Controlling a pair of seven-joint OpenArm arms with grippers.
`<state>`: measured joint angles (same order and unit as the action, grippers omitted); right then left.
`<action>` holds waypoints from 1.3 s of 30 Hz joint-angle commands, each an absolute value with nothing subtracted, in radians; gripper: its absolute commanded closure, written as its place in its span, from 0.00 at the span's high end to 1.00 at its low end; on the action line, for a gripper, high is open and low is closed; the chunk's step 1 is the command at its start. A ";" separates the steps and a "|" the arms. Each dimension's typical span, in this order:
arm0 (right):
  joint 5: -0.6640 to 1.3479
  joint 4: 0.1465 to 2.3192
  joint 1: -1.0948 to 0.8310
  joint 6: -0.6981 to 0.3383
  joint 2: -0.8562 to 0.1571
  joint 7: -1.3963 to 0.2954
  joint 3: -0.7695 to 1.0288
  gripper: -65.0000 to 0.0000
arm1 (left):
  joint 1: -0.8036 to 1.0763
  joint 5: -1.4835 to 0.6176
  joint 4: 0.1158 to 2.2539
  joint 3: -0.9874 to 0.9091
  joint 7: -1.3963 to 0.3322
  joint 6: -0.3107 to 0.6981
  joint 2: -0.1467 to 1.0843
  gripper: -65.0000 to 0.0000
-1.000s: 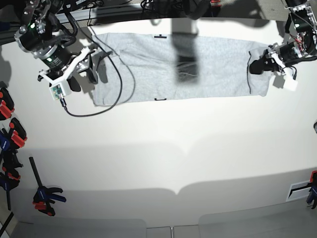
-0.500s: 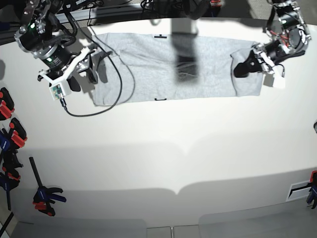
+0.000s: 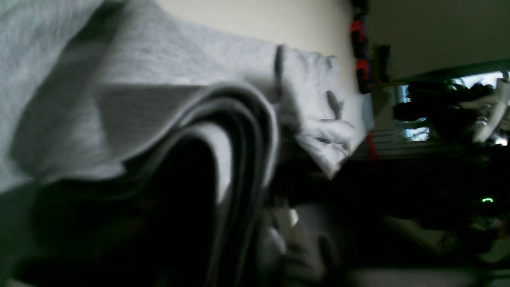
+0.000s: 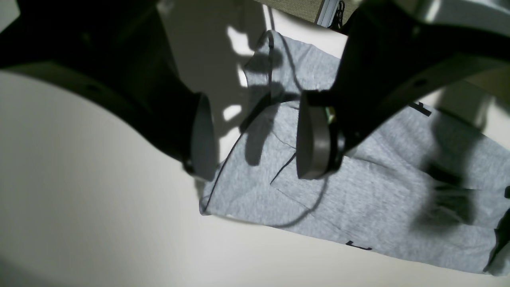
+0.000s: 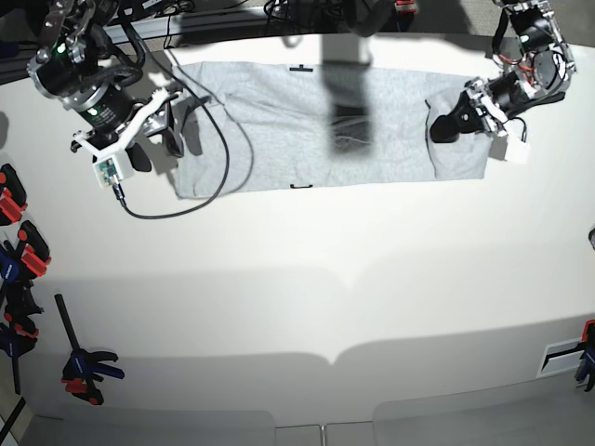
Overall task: Fold the T-shirt properly
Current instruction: 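Grasp the shirt's end with the left gripper and fold it inward, then lower the right gripper onto the shirt's other end and grasp it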
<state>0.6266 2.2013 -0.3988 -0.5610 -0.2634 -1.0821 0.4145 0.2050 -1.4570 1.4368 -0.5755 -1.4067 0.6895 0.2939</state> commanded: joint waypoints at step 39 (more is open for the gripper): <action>0.639 2.220 -0.393 -0.569 -0.274 -1.032 0.419 0.49 | 0.157 -1.380 1.455 -0.223 -1.105 0.698 0.244 0.41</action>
<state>0.6266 2.2013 -0.3985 -0.5610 -0.2638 -1.0565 0.4145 0.1696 -1.3495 1.4372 -0.2161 -1.1221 0.6888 0.2356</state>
